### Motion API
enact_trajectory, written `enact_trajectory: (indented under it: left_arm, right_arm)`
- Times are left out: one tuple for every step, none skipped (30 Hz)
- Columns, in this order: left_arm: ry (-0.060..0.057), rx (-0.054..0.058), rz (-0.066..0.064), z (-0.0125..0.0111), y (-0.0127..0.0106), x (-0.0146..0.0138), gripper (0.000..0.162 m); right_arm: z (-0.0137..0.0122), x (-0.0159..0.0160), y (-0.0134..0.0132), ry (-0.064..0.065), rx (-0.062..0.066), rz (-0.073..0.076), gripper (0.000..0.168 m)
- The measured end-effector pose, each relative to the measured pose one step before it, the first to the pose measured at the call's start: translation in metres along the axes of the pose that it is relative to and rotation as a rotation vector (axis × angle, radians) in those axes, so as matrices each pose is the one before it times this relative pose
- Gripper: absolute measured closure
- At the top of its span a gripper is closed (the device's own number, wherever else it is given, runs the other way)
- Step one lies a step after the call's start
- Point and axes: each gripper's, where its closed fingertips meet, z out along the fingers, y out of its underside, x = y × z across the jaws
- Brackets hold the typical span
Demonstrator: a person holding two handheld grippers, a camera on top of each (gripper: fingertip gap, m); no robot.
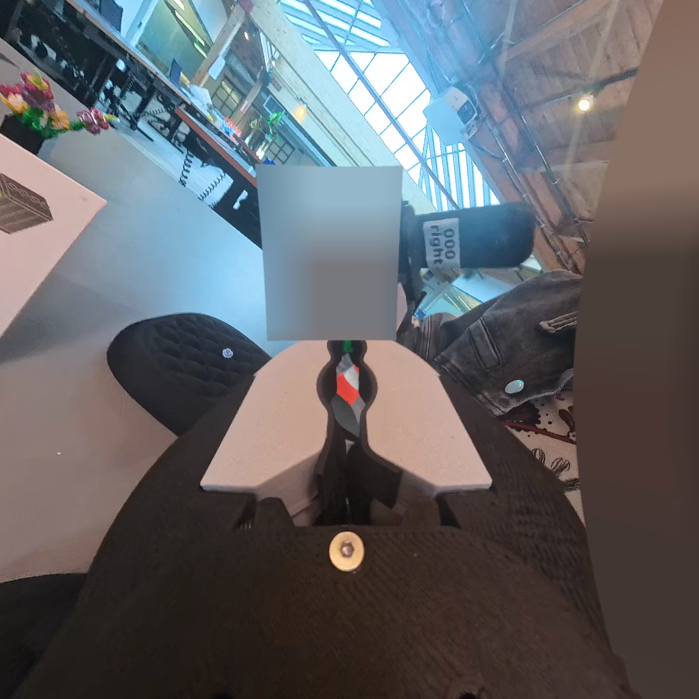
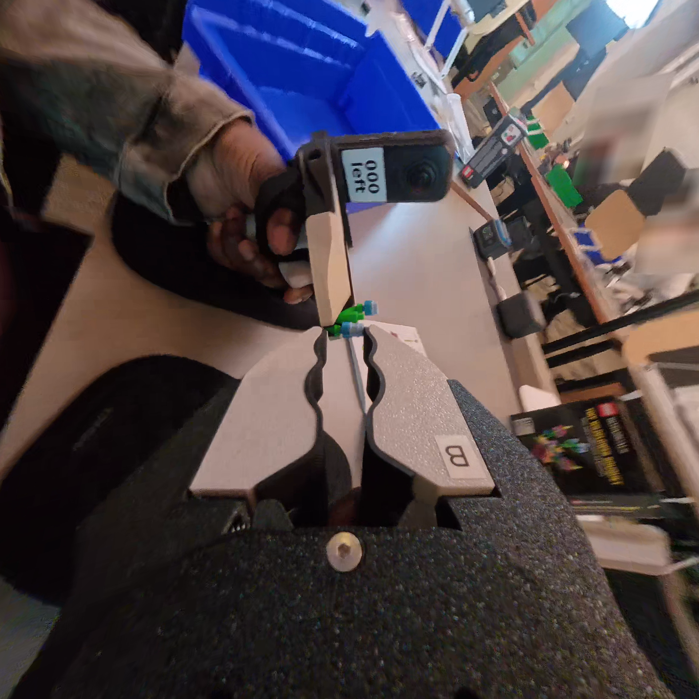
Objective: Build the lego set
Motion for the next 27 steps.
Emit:
enact_trajectory:
  left_arm:
    - [-0.0096, 0.0287, 0.0243, -0.00175, -0.00354, 0.00045, 0.156]
    - [-0.0033, 0.0340, 0.0257, -0.00243, -0.00399, 0.00149, 0.156]
    - [-0.0046, 0.0252, 0.0156, -0.00213, -0.00292, 0.00092, 0.156]
    - [0.0063, 0.0106, 0.0136, -0.00113, -0.00109, 0.00204, 0.156]
    - [0.0004, -0.0017, 0.0070, -0.00002, 0.00037, 0.00082, 0.156]
    - [-0.0046, -0.0068, 0.0035, 0.00063, 0.00094, -0.00026, 0.156]
    - [0.0035, -0.0108, 0.0002, 0.00087, 0.00129, 0.00045, 0.156]
    - [0.0012, -0.0081, -0.0044, 0.00060, 0.00094, 0.00002, 0.156]
    - [0.0008, -0.0029, -0.0075, 0.00013, 0.00030, -0.00024, 0.156]
    - [0.0082, -0.0011, -0.0113, -0.00006, 0.00003, 0.00060, 0.156]
    - [0.0079, 0.0008, -0.0176, -0.00028, 0.00009, 0.00043, 0.156]
    - [0.0071, 0.0012, -0.0191, -0.00030, -0.00004, -0.00009, 0.156]
    - [0.0106, -0.0026, -0.0153, -0.00011, 0.00040, 0.00054, 0.156]
    - [0.0107, -0.0022, -0.0130, 0.00011, 0.00027, 0.00084, 0.156]
    - [0.0081, -0.0057, -0.0123, 0.00020, 0.00074, 0.00036, 0.156]
    - [0.0085, -0.0078, -0.0102, 0.00048, 0.00114, 0.00054, 0.156]
    - [0.0038, -0.0046, -0.0093, 0.00052, 0.00065, 0.00000, 0.156]
    - [0.0017, -0.0007, -0.0069, 0.00013, 0.00001, -0.00017, 0.156]
    - [0.0035, 0.0010, -0.0067, -0.00010, -0.00016, 0.00025, 0.157]
    - [0.0032, 0.0052, -0.0066, -0.00036, -0.00066, 0.00002, 0.156]
    - [0.0057, 0.0046, -0.0059, -0.00038, -0.00066, 0.00036, 0.157]
    - [0.0043, 0.0087, -0.0065, -0.00079, -0.00120, 0.00008, 0.157]
    - [0.0008, 0.0063, -0.0090, -0.00099, -0.00098, -0.00053, 0.157]
    - [0.0018, 0.0084, -0.0073, -0.00073, -0.00103, -0.00035, 0.157]
    - [-0.0015, 0.0017, -0.0008, -0.00007, -0.00023, -0.00035, 0.156]
    - [-0.0026, 0.0001, -0.0007, 0.00008, -0.00004, -0.00034, 0.156]
    - [-0.0063, 0.0025, -0.0033, 0.00008, -0.00027, -0.00107, 0.157]
  right_arm:
    - [-0.00101, 0.00207, -0.00105, -0.0154, 0.0373, 0.1152, 0.150]
    - [-0.00140, 0.00101, -0.00181, -0.0314, 0.0492, 0.1363, 0.149]
    - [-0.00102, 0.00022, -0.00253, -0.0394, 0.0549, 0.1462, 0.148]
    - [-0.00034, 0.00101, -0.00251, -0.0319, 0.0522, 0.1375, 0.148]
    - [0.00000, 0.00096, -0.00265, -0.0268, 0.0477, 0.1088, 0.148]
    - [0.00005, -0.00080, -0.00386, -0.0299, 0.0497, 0.0748, 0.149]
    - [0.00018, -0.00150, -0.00479, -0.0238, 0.0481, 0.0415, 0.149]
    - [0.00023, -0.00321, -0.00370, -0.0237, 0.0327, -0.0051, 0.149]
    - [0.00052, -0.00350, -0.00085, -0.0123, 0.0070, -0.0551, 0.148]
    - [0.00034, -0.00071, 0.00142, 0.0157, -0.0150, -0.0915, 0.147]
    - [0.00021, -0.00044, 0.00179, 0.0211, -0.0215, -0.1116, 0.145]
    - [0.00020, -0.00013, 0.00110, 0.0212, -0.0205, -0.1036, 0.144]
    - [0.00059, 0.00004, 0.00145, 0.0129, -0.0269, -0.0809, 0.144]
    - [0.00134, -0.00126, 0.00250, -0.0056, -0.0365, -0.0586, 0.142]
    - [0.00173, -0.00097, 0.00249, -0.0080, -0.0357, -0.0436, 0.137]
    - [0.00194, -0.00017, 0.00140, -0.0019, -0.0256, -0.0405, 0.133]
    - [0.00206, -0.00057, 0.00029, -0.0003, -0.0161, -0.0427, 0.130]
    - [0.00217, 0.00012, 0.00045, 0.0070, -0.0186, -0.0431, 0.130]
    - [0.00217, 0.00073, 0.00131, 0.0127, -0.0233, -0.0422, 0.131]
    - [0.00211, 0.00051, 0.00141, 0.0125, -0.0211, -0.0374, 0.135]
    - [0.00212, -0.00006, 0.00191, 0.0079, -0.0211, -0.0263, 0.139]
    - [0.00198, -0.00030, 0.00200, 0.0053, -0.0181, -0.0137, 0.142]
    - [0.00142, 0.00049, 0.00099, 0.0104, -0.0087, -0.0047, 0.144]
    - [0.00073, 0.00078, 0.00034, 0.0105, -0.0020, 0.0014, 0.144]
    - [0.00027, 0.00030, 0.00024, 0.0048, -0.0003, 0.0055, 0.144]
    - [0.00001, 0.00018, 0.00049, 0.0035, -0.0014, 0.0055, 0.144]
    - [0.00011, 0.00042, 0.00123, 0.0056, -0.0059, 0.0045, 0.144]
